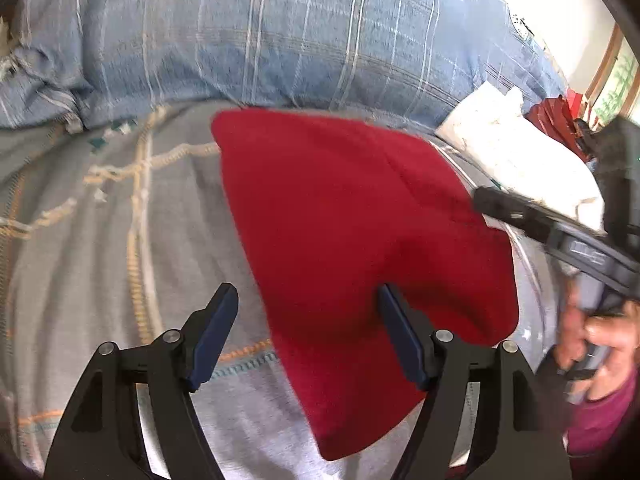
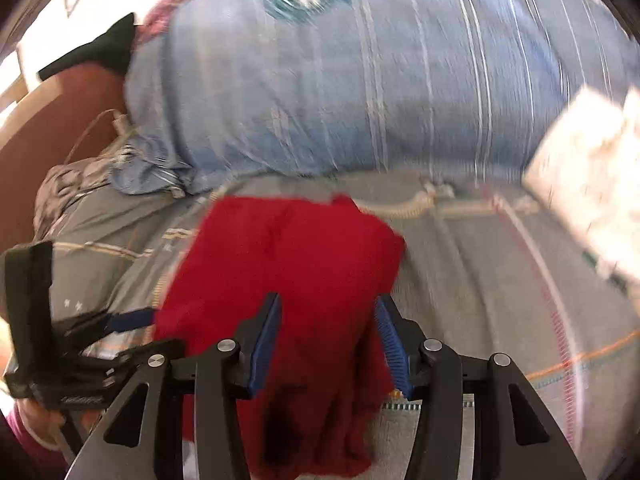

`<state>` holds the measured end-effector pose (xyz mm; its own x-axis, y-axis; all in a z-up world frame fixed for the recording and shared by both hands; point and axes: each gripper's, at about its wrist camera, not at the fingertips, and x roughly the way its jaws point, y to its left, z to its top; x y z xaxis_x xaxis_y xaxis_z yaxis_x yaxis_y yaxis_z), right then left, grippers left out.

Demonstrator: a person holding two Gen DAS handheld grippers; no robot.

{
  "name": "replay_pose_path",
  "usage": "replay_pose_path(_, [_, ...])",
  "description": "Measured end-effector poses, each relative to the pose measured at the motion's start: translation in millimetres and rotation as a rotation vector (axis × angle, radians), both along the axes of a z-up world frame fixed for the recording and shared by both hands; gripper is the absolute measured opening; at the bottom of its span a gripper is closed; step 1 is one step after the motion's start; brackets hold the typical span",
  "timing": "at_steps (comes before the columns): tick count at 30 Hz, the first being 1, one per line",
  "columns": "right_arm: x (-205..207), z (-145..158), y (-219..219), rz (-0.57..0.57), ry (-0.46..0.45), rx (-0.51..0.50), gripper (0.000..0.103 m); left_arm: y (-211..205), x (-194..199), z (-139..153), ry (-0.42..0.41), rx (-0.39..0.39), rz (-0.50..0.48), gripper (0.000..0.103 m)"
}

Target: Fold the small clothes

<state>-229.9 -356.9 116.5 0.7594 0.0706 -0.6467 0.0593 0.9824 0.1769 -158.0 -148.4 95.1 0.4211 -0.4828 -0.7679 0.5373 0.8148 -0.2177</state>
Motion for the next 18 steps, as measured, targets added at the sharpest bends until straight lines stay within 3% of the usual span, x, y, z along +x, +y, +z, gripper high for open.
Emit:
replay_pose_path(5, [-11, 15, 33, 0.102, -0.042, -0.027, 0.047, 4, 1, 8, -0.068, 0.032, 0.042, 0.072])
replay_pose_path(12, [-1, -20, 54, 0.079, 0.035, -0.16, 0.038, 0, 4, 2, -0.094, 0.055, 0.091, 0.074])
replay_pose_path(18, [1, -47, 44, 0.041, 0.059, -0.166, 0.038, -3, 7, -8, -0.079, 0.05, 0.108, 0.077])
